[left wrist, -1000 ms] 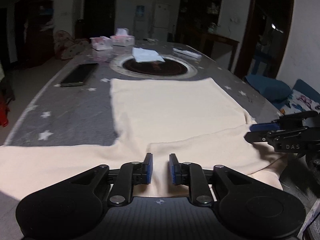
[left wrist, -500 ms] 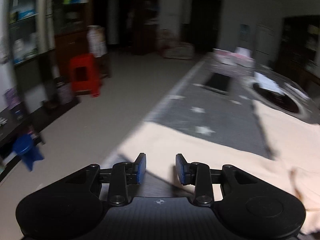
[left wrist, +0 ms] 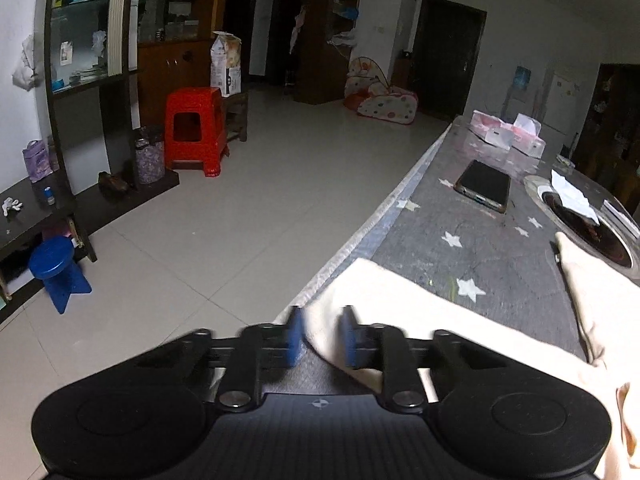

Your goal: Fold clothes

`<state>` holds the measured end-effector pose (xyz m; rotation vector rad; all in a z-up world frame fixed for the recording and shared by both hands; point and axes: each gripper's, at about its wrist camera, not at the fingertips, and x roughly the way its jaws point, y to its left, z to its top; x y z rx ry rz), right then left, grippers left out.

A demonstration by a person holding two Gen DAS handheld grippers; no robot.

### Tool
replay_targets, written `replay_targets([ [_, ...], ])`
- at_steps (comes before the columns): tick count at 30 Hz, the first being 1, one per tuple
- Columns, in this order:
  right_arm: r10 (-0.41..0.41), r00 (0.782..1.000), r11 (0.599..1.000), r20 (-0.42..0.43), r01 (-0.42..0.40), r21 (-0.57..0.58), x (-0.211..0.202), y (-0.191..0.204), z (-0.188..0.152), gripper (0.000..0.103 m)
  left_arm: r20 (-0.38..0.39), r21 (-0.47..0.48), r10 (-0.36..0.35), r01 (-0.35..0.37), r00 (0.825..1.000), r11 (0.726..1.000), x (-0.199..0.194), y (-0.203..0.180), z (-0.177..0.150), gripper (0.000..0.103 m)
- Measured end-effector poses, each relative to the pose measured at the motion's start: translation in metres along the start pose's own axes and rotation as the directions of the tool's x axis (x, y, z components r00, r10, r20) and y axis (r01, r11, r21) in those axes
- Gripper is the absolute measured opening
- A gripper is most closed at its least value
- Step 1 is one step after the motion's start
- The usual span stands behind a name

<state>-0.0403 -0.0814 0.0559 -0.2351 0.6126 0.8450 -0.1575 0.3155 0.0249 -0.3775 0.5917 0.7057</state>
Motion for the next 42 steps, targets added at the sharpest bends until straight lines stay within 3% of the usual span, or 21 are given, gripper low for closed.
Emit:
replay_targets([
  [3,-0.004,1.000,1.000,0.003,0.004,0.006,-0.002,-0.002,-0.001,0.042,0.014,-0.015,-0.031,0.032,0.999,0.999,-0.007,-0.003,0.004,0.006],
  [6,-0.010,1.000,1.000,0.007,0.010,0.018,-0.004,-0.004,-0.003,0.042,0.040,-0.016,-0.113,0.114,0.993,0.993,-0.025,-0.015,0.011,0.005],
  [10,-0.013,1.000,0.999,0.021,0.012,0.041,-0.007,-0.009,-0.006,0.042,0.076,0.044,-0.263,0.260,0.962,0.965,-0.057,-0.051,0.022,0.005],
  [14,-0.019,0.999,0.998,0.038,0.017,0.065,-0.013,-0.015,-0.010,0.042,0.077,0.117,-0.426,0.416,0.902,0.902,-0.089,-0.099,0.029,0.005],
  [20,-0.046,0.997,0.993,0.062,0.039,0.113,-0.025,-0.031,-0.020,0.042,0.015,0.197,-0.628,0.614,0.778,0.765,-0.121,-0.171,0.028,0.005],
  [25,-0.076,0.994,0.985,0.072,0.064,0.162,-0.033,-0.048,-0.029,0.042,-0.080,0.229,-0.714,0.710,0.695,0.666,-0.126,-0.222,0.010,0.005],
  [30,-0.100,0.993,0.978,0.068,0.086,0.190,-0.037,-0.058,-0.037,0.042,-0.206,0.252,-0.744,0.769,0.636,0.588,-0.115,-0.255,-0.022,0.006],
  [31,-0.106,0.992,0.977,0.066,0.091,0.194,-0.038,-0.059,-0.038,0.042,-0.226,0.258,-0.743,0.774,0.630,0.578,-0.112,-0.259,-0.029,0.007],
  [34,-0.119,0.991,0.973,0.065,0.103,0.207,-0.038,-0.062,-0.039,0.042,-0.267,0.283,-0.716,0.763,0.645,0.582,-0.103,-0.270,-0.044,0.012],
  [36,-0.126,0.990,0.970,0.066,0.109,0.216,-0.039,-0.064,-0.039,0.042,-0.307,0.260,-0.720,0.782,0.623,0.566,-0.096,-0.265,-0.050,0.012],
  [42,-0.108,0.992,0.975,0.062,0.094,0.202,-0.033,-0.060,-0.033,0.042,-0.293,0.279,-0.658,0.721,0.693,0.635,-0.086,-0.220,-0.052,0.013],
])
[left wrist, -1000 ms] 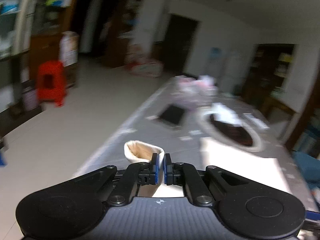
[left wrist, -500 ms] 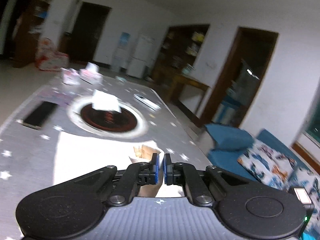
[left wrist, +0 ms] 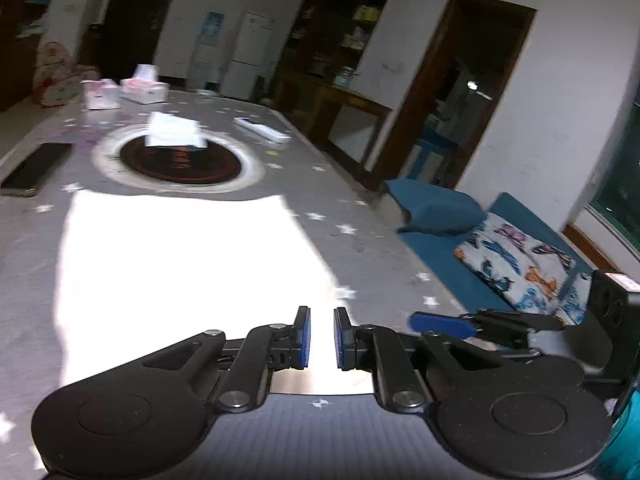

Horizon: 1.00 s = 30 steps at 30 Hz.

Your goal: Fold clothes

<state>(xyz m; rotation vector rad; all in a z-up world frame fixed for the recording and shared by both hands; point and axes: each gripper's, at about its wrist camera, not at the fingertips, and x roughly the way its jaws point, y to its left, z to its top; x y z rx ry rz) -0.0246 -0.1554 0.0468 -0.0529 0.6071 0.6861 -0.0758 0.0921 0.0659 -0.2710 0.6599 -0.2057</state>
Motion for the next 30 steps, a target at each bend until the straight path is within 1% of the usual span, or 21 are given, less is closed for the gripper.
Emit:
replay_targets([
  [4,0.051,0.998,0.999,-0.033,-0.052,-0.007,0.016,0.007,0.003,0.040,-0.009,-0.006,0.063,-0.063,0.998,0.998,-0.014,0.024,-0.013,0.013],
  [7,0.067,0.996,0.998,-0.066,-0.068,-0.005,0.031,0.011,0.003,0.040,-0.015,-0.010,0.109,-0.110,0.994,0.994,-0.025,0.042,-0.023,0.013],
  [8,0.069,0.994,0.998,-0.084,-0.069,0.002,0.037,0.013,0.001,0.038,-0.019,-0.013,0.124,-0.124,0.992,0.992,-0.028,0.048,-0.026,0.013],
  [9,0.070,0.993,0.998,-0.095,-0.070,0.000,0.040,0.015,0.000,0.034,-0.025,-0.021,0.136,-0.137,0.990,0.990,-0.029,0.053,-0.030,0.013],
  [11,0.070,0.991,0.997,-0.118,-0.071,-0.004,0.047,0.018,-0.001,0.032,-0.030,-0.033,0.151,-0.152,0.988,0.988,-0.031,0.061,-0.035,0.013],
  [13,0.050,0.991,0.998,-0.126,-0.054,-0.028,0.049,0.023,-0.002,0.024,-0.029,-0.043,0.160,-0.162,0.987,0.986,-0.034,0.067,-0.038,0.013],
  [15,0.036,0.991,0.999,-0.126,-0.040,-0.031,0.047,0.025,-0.001,0.008,-0.029,-0.051,0.169,-0.170,0.985,0.984,-0.036,0.073,-0.041,0.013],
  [17,0.037,0.993,0.999,-0.116,-0.040,-0.029,0.041,0.026,0.001,0.007,-0.033,-0.048,0.172,-0.173,0.985,0.984,-0.037,0.077,-0.042,0.014],
  [19,0.035,0.993,0.998,-0.116,-0.041,-0.052,0.036,0.030,0.003,0.007,-0.035,-0.045,0.175,-0.177,0.984,0.983,-0.038,0.081,-0.041,0.015],
  [22,0.000,0.989,0.998,-0.146,-0.010,-0.066,0.040,0.027,0.001,0.009,-0.033,-0.035,0.189,-0.190,0.981,0.981,-0.040,0.082,-0.038,0.015],
  [23,-0.012,0.988,0.998,-0.152,0.002,-0.066,0.042,0.025,0.000,0.013,-0.032,-0.032,0.193,-0.194,0.981,0.980,-0.040,0.083,-0.037,0.015],
  [27,-0.021,0.995,0.997,-0.099,0.014,-0.071,0.035,0.026,0.011,0.016,-0.012,-0.025,0.178,-0.179,0.984,0.984,-0.042,0.081,-0.024,0.015],
  [30,0.000,0.997,0.996,-0.075,-0.007,-0.092,0.037,0.030,0.023,0.016,0.011,0.008,0.169,-0.169,0.986,0.986,-0.033,0.075,-0.009,0.015],
])
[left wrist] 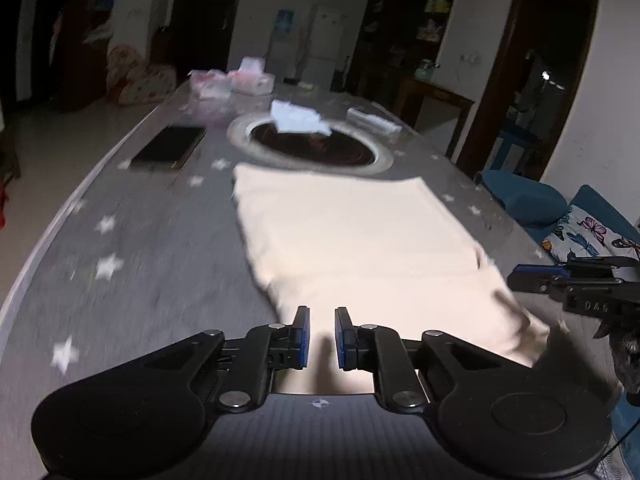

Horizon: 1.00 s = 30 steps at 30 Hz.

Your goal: Fold clothes

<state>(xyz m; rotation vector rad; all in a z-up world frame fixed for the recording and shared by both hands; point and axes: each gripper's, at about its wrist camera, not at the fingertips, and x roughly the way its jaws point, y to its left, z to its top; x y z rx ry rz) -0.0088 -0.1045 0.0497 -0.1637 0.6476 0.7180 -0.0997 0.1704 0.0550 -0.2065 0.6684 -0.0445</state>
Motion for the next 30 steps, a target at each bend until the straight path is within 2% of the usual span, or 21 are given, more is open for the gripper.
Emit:
replay_targets([
  [5,0.033,0.999,0.999,-0.017,-0.034,-0.033,0.024,0.005,0.008,0.016,-0.022,0.027,0.005,-0.005,1.000,1.000,0.032,-0.006,0.012,0.015],
  [8,0.026,0.999,0.999,-0.043,-0.028,-0.041,0.038,0.001,0.004,0.016,-0.047,0.041,0.018,-0.016,0.999,0.999,0.050,-0.006,0.014,0.016],
  [11,0.025,0.999,0.998,-0.048,-0.027,-0.050,0.038,0.000,0.001,0.017,-0.050,0.047,0.016,-0.014,0.999,0.999,0.054,-0.003,0.010,0.018],
  [15,0.045,0.999,0.995,-0.026,-0.047,-0.092,0.017,0.009,-0.002,0.019,-0.030,0.059,0.004,-0.002,1.000,0.998,0.038,-0.010,0.008,0.028],
  [18,0.067,0.997,0.991,-0.035,-0.071,-0.117,0.006,0.016,-0.010,0.021,-0.018,0.099,-0.018,0.020,1.000,0.995,0.025,-0.019,0.001,0.028],
  [23,0.067,0.995,0.986,-0.077,-0.078,-0.150,0.003,0.022,-0.028,0.024,-0.039,0.180,-0.032,0.038,0.999,0.983,0.014,-0.036,-0.016,0.028],
  [30,0.080,0.995,0.983,-0.064,-0.089,-0.160,-0.011,0.024,-0.031,0.028,-0.020,0.291,-0.061,0.064,0.998,0.955,-0.022,-0.042,-0.033,0.029],
])
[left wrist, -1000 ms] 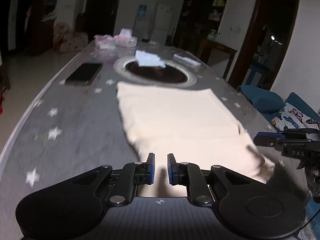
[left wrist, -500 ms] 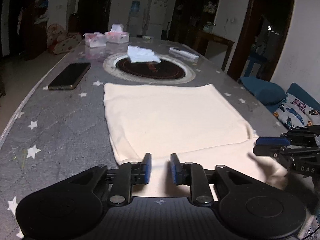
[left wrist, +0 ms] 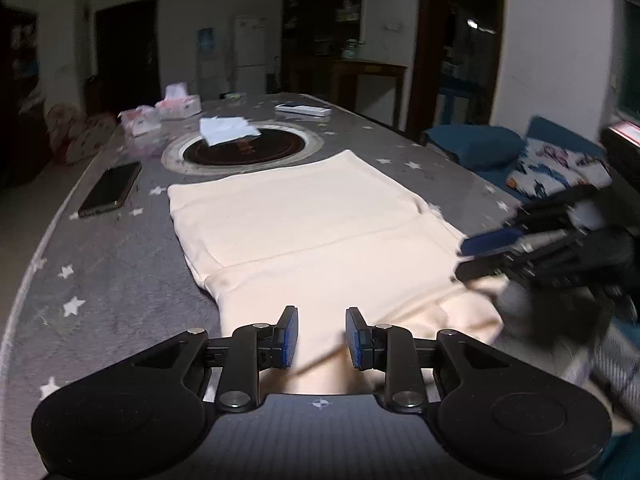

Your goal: Fold clothes

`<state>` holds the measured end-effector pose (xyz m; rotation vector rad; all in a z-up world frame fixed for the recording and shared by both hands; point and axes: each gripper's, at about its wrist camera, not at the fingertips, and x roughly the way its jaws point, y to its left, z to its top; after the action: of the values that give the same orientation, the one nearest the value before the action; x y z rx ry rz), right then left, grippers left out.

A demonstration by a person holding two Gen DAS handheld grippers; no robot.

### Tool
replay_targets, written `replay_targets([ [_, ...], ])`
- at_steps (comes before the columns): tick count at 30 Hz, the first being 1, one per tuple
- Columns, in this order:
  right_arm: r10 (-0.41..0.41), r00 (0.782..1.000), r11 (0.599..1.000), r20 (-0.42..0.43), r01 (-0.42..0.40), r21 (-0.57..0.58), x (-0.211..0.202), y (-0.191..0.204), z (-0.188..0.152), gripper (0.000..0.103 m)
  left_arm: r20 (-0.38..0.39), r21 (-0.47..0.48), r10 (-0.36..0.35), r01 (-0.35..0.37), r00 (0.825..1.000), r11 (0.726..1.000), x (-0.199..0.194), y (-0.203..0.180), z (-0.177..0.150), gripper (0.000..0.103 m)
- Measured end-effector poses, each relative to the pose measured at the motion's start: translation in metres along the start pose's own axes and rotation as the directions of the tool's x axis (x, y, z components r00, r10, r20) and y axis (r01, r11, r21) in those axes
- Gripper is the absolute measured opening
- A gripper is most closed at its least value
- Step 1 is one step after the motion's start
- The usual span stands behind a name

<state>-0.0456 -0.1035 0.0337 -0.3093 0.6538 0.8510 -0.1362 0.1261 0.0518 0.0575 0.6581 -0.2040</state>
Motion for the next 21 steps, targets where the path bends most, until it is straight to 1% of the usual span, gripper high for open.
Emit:
replay_targets([
  [4,-0.001,1.000,1.000,-0.013,0.000,-0.021,0.000,0.003,-0.004,0.028,-0.008,0.109,0.001,-0.001,1.000,0.994,-0.009,-0.012,-0.012,0.033],
  [5,0.001,1.000,1.000,-0.011,-0.002,-0.025,-0.002,0.004,-0.004,0.029,-0.010,0.136,0.002,-0.001,1.000,0.991,-0.011,-0.016,-0.016,0.036],
  [7,0.004,1.000,1.000,-0.010,-0.004,-0.031,-0.006,0.005,-0.004,0.030,-0.013,0.191,0.004,-0.001,1.000,0.982,-0.015,-0.022,-0.022,0.040],
  [10,-0.001,1.000,0.999,-0.024,0.000,-0.035,-0.006,0.004,-0.007,0.032,-0.004,0.270,0.012,-0.010,1.000,0.963,-0.013,-0.033,-0.028,0.041],
  [14,-0.004,1.000,0.999,-0.023,0.003,-0.042,-0.013,0.005,-0.007,0.033,0.010,0.328,0.019,-0.021,1.000,0.944,-0.005,-0.042,-0.032,0.041],
  [17,-0.009,1.000,0.998,-0.028,0.007,-0.066,-0.020,0.007,-0.009,0.034,0.023,0.350,0.016,-0.023,1.000,0.936,-0.001,-0.044,-0.034,0.041],
  [21,-0.010,0.999,0.995,-0.043,0.006,-0.103,-0.029,0.011,-0.014,0.041,0.043,0.382,0.003,-0.019,0.999,0.924,0.004,-0.048,-0.035,0.041],
])
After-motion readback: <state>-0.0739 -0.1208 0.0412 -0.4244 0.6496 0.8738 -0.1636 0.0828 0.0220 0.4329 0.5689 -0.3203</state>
